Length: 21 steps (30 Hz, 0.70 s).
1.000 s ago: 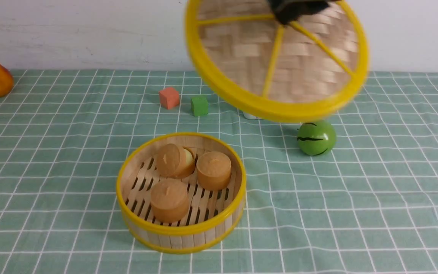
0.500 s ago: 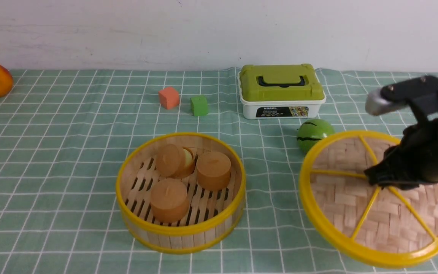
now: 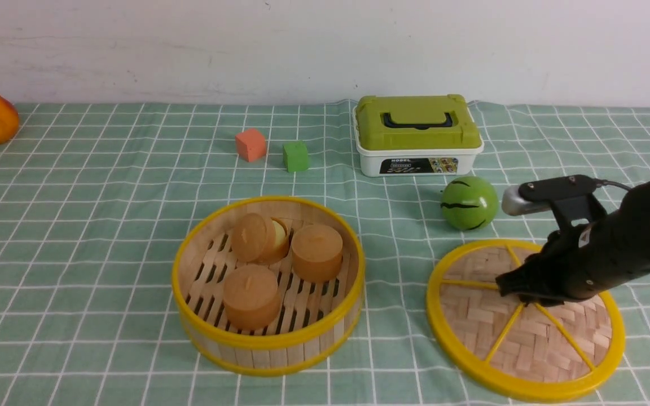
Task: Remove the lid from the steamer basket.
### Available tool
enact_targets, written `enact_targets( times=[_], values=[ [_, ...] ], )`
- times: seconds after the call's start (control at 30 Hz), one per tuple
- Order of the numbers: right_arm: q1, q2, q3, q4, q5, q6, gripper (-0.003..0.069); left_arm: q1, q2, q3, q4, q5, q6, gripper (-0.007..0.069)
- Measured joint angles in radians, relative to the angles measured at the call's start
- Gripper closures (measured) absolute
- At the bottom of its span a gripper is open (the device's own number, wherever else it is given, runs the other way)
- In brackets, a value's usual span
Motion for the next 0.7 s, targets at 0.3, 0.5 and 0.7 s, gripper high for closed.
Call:
enact_targets(
  times=[0.3, 0.5, 0.7],
  values=[
    [0.000, -0.126, -0.054, 0.003, 0.131, 0.000, 0.0239, 0.000, 0.000, 0.000, 0.000, 0.000, 0.000, 0.0386],
    [0.000, -0.464, -0.059, 0.023, 0.227, -0.006, 0.0272, 0.000, 0.000, 0.000, 0.000, 0.000, 0.000, 0.0386],
    [0.000, -0.823, 0.017, 0.023, 0.286, -0.013, 0.0554, 0.000, 0.000, 0.000, 0.000, 0.000, 0.000, 0.0386]
  ],
)
